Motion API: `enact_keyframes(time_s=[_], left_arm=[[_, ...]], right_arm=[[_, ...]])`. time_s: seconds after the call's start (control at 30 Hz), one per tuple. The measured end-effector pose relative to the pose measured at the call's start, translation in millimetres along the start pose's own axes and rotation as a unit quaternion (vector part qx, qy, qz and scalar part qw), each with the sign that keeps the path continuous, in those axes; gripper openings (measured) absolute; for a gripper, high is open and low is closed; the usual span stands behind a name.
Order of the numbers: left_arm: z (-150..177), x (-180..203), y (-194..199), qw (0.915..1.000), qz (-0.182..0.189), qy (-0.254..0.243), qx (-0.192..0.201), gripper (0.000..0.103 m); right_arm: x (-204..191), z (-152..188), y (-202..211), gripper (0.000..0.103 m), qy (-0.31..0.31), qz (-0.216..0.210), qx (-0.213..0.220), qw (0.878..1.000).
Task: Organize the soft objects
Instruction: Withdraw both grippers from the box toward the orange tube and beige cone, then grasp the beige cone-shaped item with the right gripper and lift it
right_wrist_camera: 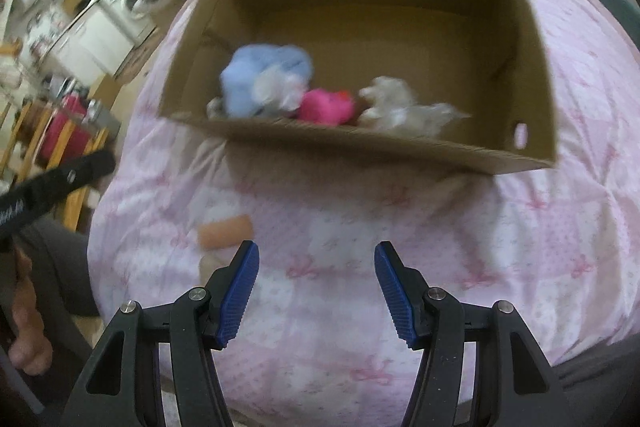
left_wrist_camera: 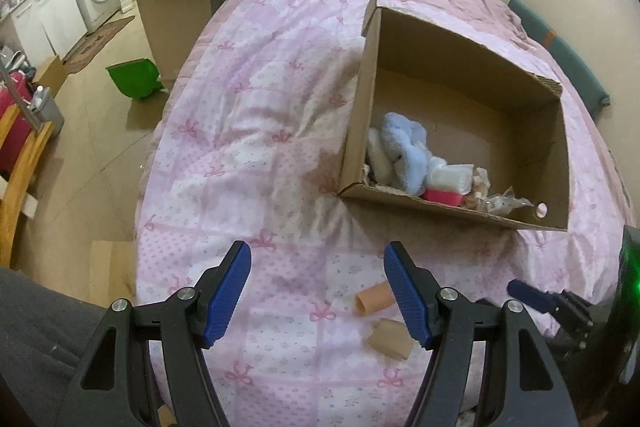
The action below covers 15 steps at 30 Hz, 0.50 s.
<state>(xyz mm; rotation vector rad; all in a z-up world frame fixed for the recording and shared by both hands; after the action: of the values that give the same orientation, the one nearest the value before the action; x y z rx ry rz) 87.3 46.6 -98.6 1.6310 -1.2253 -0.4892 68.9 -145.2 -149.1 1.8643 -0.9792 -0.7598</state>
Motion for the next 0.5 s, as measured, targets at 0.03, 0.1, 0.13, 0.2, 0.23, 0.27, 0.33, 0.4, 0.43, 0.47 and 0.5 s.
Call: enact_keyframes(time_s=[0.03,0.1,0.13,0.2,0.23,0.27,0.33,0.4,0.43,0.47,0.5], left_arm=[[0,-1,-1,1.0000,-0.001,0.003,-0.003,0.066],[0,-5,-5,0.9999,-0.004,0.012,-0.009,0.066],[-1,-8,-6,0.9997,-0.006,0.019,-0.011,0.066],[-2,-10,-7,0.9995,-0.004,0.027,-0.013,0.066],[-3,-12,-6,0.9995,-0.004,0.029,-0.013,0.066],[-2,-14,-6,0.9995,-0.006,0.029,-0.013,0.066],[-2,-16,-7,0.9994,-0.008,0.029,-0.016,0.066],[-1,-19,-10,0.9992,-0.011,0.032,-0.021,0.066],[-1,-20,-11,0.9991,-0.012,0.034,-0.023,0.066],[-1,-20,-12,0.9990,-0.012,0.036,-0.025,0.066],[-1,-20,-13,0.9989,-0.012,0.038,-0.026,0.066]], right_arm=[[-6,1,-3,0.064,0.007,-0.009,-0.004,1.000],[-19,2,-13,0.064,0.018,-0.037,-0.016,0.999],[-25,3,-18,0.063,0.026,-0.041,-0.022,0.999],[-38,3,-31,0.064,0.057,-0.043,-0.038,0.997],[-47,3,-36,0.064,0.069,-0.056,-0.045,0.995],[-54,2,-42,0.064,0.080,-0.066,-0.050,0.993],[-65,2,-50,0.063,0.099,-0.069,-0.059,0.991],[-74,4,-61,0.063,0.108,-0.078,-0.071,0.988],[-78,5,-66,0.063,0.112,-0.082,-0.077,0.987],[-81,6,-71,0.063,0.118,-0.081,-0.083,0.986],[-82,8,-74,0.063,0.124,-0.075,-0.086,0.986]])
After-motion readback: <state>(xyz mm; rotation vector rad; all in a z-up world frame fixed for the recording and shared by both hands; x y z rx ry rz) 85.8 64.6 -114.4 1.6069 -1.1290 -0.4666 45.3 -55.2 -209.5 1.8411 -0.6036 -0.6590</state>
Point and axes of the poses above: each gripper's, at about its wrist camera, not at the fingertips, and y roughly against the way its jaws point, x to its right, z to its underside, the point moved 8 cm from there along -y, roughly the way its jaws point, and after that the axes turned 15 degrees about y, right-handed, at the moved point
